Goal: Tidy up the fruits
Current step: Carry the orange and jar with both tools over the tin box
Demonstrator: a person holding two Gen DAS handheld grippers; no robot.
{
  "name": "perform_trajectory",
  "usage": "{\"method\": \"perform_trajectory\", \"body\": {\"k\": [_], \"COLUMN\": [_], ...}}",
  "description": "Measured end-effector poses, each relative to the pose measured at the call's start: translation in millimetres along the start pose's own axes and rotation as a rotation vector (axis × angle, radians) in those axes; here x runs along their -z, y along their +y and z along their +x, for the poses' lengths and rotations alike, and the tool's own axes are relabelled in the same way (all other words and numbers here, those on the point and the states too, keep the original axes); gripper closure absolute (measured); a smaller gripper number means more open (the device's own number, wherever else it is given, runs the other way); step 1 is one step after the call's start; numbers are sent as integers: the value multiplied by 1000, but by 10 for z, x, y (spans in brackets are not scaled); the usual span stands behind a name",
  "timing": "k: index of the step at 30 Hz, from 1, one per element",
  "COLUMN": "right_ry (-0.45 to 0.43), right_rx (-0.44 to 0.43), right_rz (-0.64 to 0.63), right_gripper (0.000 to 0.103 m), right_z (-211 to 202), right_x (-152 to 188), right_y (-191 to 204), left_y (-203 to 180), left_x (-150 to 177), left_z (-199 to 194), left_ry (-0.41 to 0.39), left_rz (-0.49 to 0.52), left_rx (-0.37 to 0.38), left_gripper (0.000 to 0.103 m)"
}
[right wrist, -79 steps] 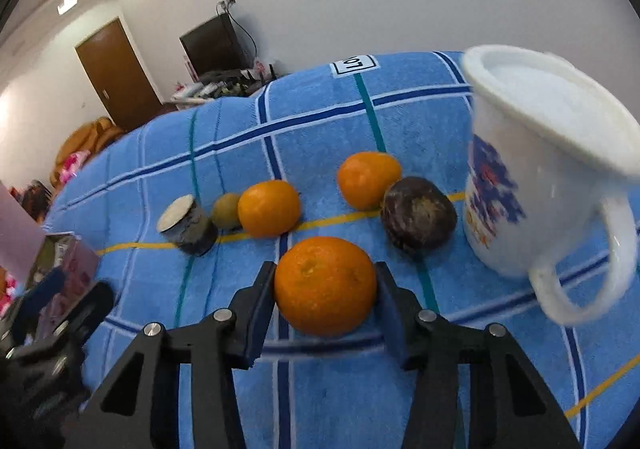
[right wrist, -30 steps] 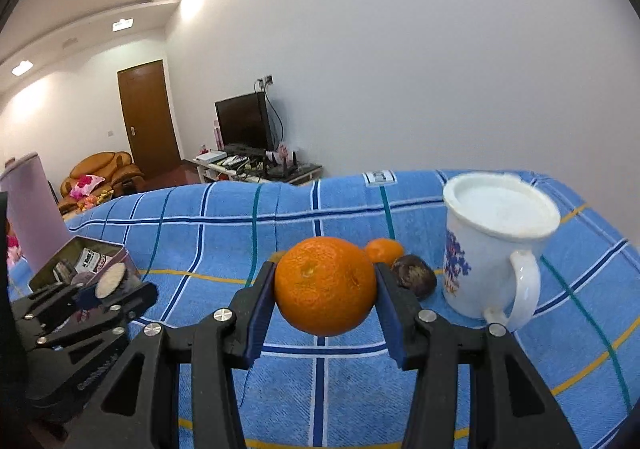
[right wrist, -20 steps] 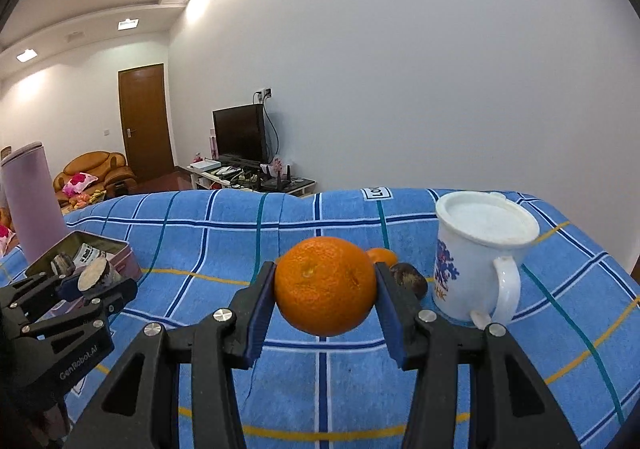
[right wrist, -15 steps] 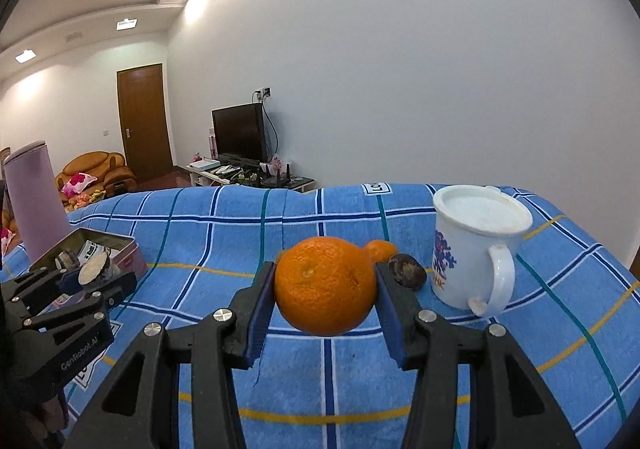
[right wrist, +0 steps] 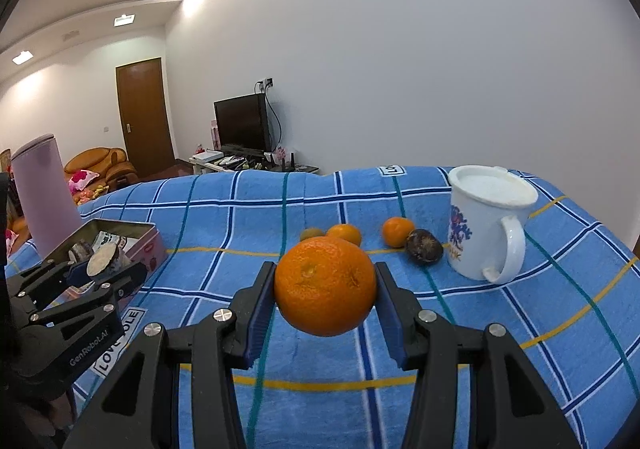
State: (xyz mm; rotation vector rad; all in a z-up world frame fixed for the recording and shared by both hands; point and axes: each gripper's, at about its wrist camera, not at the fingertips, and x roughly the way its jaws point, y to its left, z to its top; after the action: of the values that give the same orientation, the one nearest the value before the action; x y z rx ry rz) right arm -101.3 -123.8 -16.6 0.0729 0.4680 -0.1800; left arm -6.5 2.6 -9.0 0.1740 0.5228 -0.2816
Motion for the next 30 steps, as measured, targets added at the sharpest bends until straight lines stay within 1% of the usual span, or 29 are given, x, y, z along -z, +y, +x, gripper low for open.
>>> {"method": "perform_trajectory", "body": {"k": [5,8,13,18,25,30], "right_ry": [1,4,28,37,48,37], "right_rx": [-6,-15,-36,-65,-110,-144], "right_rz": [-13,-23,-29,-44,-56,-64], "right_gripper": [53,53,53,53,53,53], "right_z": [-21,-12,30,59,110,129], "right_x": [26,33,43,49,47,-28], "right_y": [138,238,410,665,990,1224], "left_y": [106,200,438,666,928,1193], "left_x": [10,-7,-17,-35,-74,-102], "left_z": [-11,-4,23,65,-11,11], "left_ry": [-4,-14,-41,-31,-70,-61], "left_rz": [7,7,-12,-63,-75,-118], "left_rx": [13,5,-34,-33,-69,-97], "left_gripper": [64,64,64,64,64,64]}}
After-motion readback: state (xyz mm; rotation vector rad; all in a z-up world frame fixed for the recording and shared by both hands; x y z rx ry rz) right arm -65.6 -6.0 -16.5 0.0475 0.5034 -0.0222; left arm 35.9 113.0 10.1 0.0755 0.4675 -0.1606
